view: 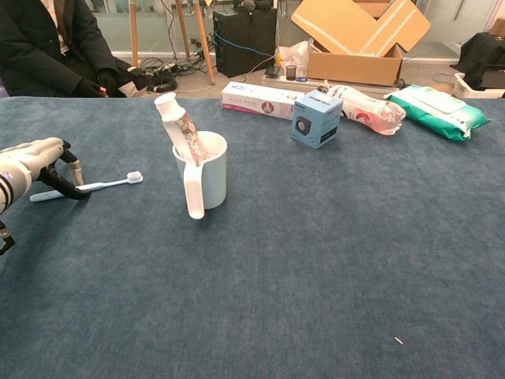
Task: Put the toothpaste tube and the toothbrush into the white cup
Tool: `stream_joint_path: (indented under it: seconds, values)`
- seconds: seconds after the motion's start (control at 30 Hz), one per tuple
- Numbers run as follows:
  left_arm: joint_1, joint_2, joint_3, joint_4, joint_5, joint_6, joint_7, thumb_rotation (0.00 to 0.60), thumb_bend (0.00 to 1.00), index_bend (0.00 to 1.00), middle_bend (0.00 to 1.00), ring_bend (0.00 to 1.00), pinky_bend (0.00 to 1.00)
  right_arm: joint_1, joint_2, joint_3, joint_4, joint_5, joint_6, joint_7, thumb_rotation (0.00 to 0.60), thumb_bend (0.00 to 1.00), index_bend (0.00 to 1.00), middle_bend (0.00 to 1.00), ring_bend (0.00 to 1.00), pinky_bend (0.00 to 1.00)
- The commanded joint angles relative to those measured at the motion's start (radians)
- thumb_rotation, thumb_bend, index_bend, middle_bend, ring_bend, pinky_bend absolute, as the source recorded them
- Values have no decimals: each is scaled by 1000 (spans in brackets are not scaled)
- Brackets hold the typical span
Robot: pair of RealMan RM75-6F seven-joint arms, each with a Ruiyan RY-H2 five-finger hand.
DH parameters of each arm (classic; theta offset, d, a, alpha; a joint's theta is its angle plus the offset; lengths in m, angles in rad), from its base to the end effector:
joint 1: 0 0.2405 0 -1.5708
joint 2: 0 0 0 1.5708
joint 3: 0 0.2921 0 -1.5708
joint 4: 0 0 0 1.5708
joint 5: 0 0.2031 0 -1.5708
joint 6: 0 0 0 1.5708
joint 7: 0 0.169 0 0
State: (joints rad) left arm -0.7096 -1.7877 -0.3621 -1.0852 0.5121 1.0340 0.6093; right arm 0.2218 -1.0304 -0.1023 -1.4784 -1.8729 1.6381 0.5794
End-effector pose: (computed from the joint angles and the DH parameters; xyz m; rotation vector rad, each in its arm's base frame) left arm -0.2847 0.4242 -0.0308 -1.2385 -1.2279 -0.5458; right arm -0.2924 -0.2096 0.1933 1.7222 -1.0679 1.3966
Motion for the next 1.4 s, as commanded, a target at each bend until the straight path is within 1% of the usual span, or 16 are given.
stream_joint_path:
  seconds: [0.03, 0.23, 0.67, 0.93, 1.13, 1.4]
  values:
    - [0, -1, 3, 5, 2, 0, 4, 600, 251, 513, 0, 0, 0, 0, 0, 0, 1, 0, 1, 1, 600, 11, 24, 147, 85, 403]
    - [-1, -6, 8, 16, 2, -2, 15, 600, 253, 505, 0, 0, 0, 0, 0, 1, 1, 1, 2, 3, 600, 12, 24, 147, 85, 403]
    - [6, -5, 1, 11, 6, 4, 8, 600, 273, 534, 0, 0, 0, -1, 0, 0, 0, -1, 1, 1, 600, 12, 24, 147, 85, 403]
    - [10, -1, 0, 7, -2, -1, 13, 600, 309, 545, 0, 0, 0, -1, 0, 0, -1, -1, 0, 0, 600, 11, 24, 147, 85, 403]
    - [20, 11, 5, -15, 4, 3, 7, 600, 381, 554, 0, 0, 0, -1, -1, 0, 0, -1, 0, -1, 600, 12, 24, 147, 85, 403]
    - [43, 46, 13, -75, 30, 15, -21, 600, 388, 562, 0, 0, 0, 0, -1, 0, -1, -1, -3, -3, 600, 12, 24, 146, 85, 403]
